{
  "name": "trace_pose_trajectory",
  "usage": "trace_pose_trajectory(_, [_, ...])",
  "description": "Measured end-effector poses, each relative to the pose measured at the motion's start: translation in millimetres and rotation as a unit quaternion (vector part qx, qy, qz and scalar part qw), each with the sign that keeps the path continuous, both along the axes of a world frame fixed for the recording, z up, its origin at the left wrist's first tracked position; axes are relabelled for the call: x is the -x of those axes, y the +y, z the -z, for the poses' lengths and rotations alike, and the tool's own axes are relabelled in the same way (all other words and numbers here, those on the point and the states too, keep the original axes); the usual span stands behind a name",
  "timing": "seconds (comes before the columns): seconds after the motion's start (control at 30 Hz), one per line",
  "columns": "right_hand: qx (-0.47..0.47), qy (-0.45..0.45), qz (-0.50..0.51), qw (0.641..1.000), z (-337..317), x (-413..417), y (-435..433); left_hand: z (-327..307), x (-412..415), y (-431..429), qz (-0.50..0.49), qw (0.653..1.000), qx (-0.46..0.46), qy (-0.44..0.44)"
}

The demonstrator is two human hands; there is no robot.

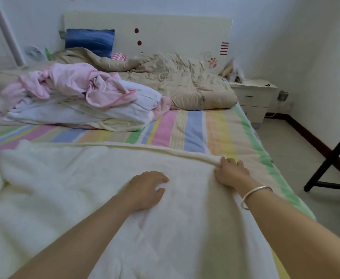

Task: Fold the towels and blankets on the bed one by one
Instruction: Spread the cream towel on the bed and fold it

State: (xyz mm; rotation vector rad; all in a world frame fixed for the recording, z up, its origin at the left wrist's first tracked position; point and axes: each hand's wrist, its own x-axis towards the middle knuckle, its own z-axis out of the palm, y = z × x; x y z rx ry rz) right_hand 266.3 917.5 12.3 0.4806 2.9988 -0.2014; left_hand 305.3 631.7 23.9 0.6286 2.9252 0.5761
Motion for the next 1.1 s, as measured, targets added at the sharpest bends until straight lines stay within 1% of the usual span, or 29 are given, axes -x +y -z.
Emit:
trace_pose_trajectory(0.07, [-0.024,0.038,0.007,0.999,-4.7,-5.2,-15.1,-13.8,1.1,-13.4,-0.026,0.997,-0.065,-0.020])
trace_pose_trajectory(0.1, [-0.044,0.075,-0.007,0.996,-7.8,-10.5,-27.6,-19.8,1.5,-23.9,-0.052,0.996,-0.076,-0.014])
trace_pose_trajectory(0.17, [-0.050,0.169,-0.086,0.981,-12.5,-21.4,-63.1,-30.4,2.0,-51.0,-0.111,0.992,-0.053,0.010])
trace_pose_trajectory(0.2, [-0.016,0.202,-0.132,0.970,-14.8,-29.2,-86.5,-34.4,1.4,-66.2,-0.140,0.989,-0.033,0.017])
trace_pose_trajectory(0.23, [0.041,0.207,-0.169,0.963,-17.7,-38.5,-113.6,-37.6,-1.5,-82.7,-0.166,0.986,-0.014,0.018])
trace_pose_trajectory(0.27, [0.104,0.183,-0.193,0.958,-20.7,-47.9,-140.7,-40.0,-5.2,-97.3,-0.187,0.982,0.003,0.017])
trace_pose_trajectory(0.33, [0.208,0.083,-0.221,0.949,-25.1,-65.5,-196.9,-44.8,-17.4,-125.7,-0.216,0.976,0.029,0.015])
trace_pose_trajectory(0.37, [0.233,0.046,-0.227,0.945,-25.8,-71.7,-219.7,-45.8,-21.7,-136.0,-0.222,0.974,0.037,0.015])
trace_pose_trajectory(0.4, [0.242,0.028,-0.228,0.943,-27.2,-77.8,-239.1,-45.3,-26.0,-145.6,-0.226,0.973,0.044,0.016])
trace_pose_trajectory(0.5, [0.259,0.033,-0.205,0.943,-29.7,-87.3,-275.0,-43.7,-40.7,-170.1,-0.230,0.972,0.038,0.025])
trace_pose_trajectory(0.57, [0.285,0.048,-0.184,0.940,-29.7,-87.3,-279.5,-43.2,-45.4,-177.9,-0.214,0.975,0.055,0.025])
trace_pose_trajectory(0.67, [0.290,0.106,-0.157,0.938,-36.0,-82.9,-259.1,-43.6,-44.1,-178.0,-0.190,0.977,0.086,0.043])
trace_pose_trajectory(0.77, [0.208,0.207,-0.129,0.947,-45.4,-70.9,-201.6,-46.9,-33.8,-163.7,-0.178,0.979,0.069,0.064])
trace_pose_trajectory(0.83, [0.153,0.265,-0.071,0.949,-51.6,-59.2,-143.8,-47.7,-21.7,-143.6,-0.166,0.981,0.063,0.075])
trace_pose_trajectory(0.87, [0.135,0.278,-0.033,0.950,-53.7,-54.5,-114.1,-47.7,-16.7,-133.3,-0.158,0.982,0.063,0.077])
trace_pose_trajectory(0.9, [0.114,0.279,0.007,0.953,-54.0,-49.9,-82.9,-47.0,-10.1,-120.4,-0.149,0.984,0.061,0.076])
trace_pose_trajectory(0.97, [0.076,0.252,0.069,0.962,-49.1,-45.1,-31.2,-42.9,1.4,-96.3,-0.127,0.988,0.055,0.064])
trace_pose_trajectory(1.03, [0.055,0.198,0.097,0.974,-39.3,-43.7,-0.4,-35.6,12.6,-75.3,-0.107,0.992,0.051,0.052])
trace_pose_trajectory(1.1, [0.062,0.116,0.102,0.986,-26.1,-37.9,12.7,-25.9,27.0,-56.8,-0.092,0.993,0.051,0.050])
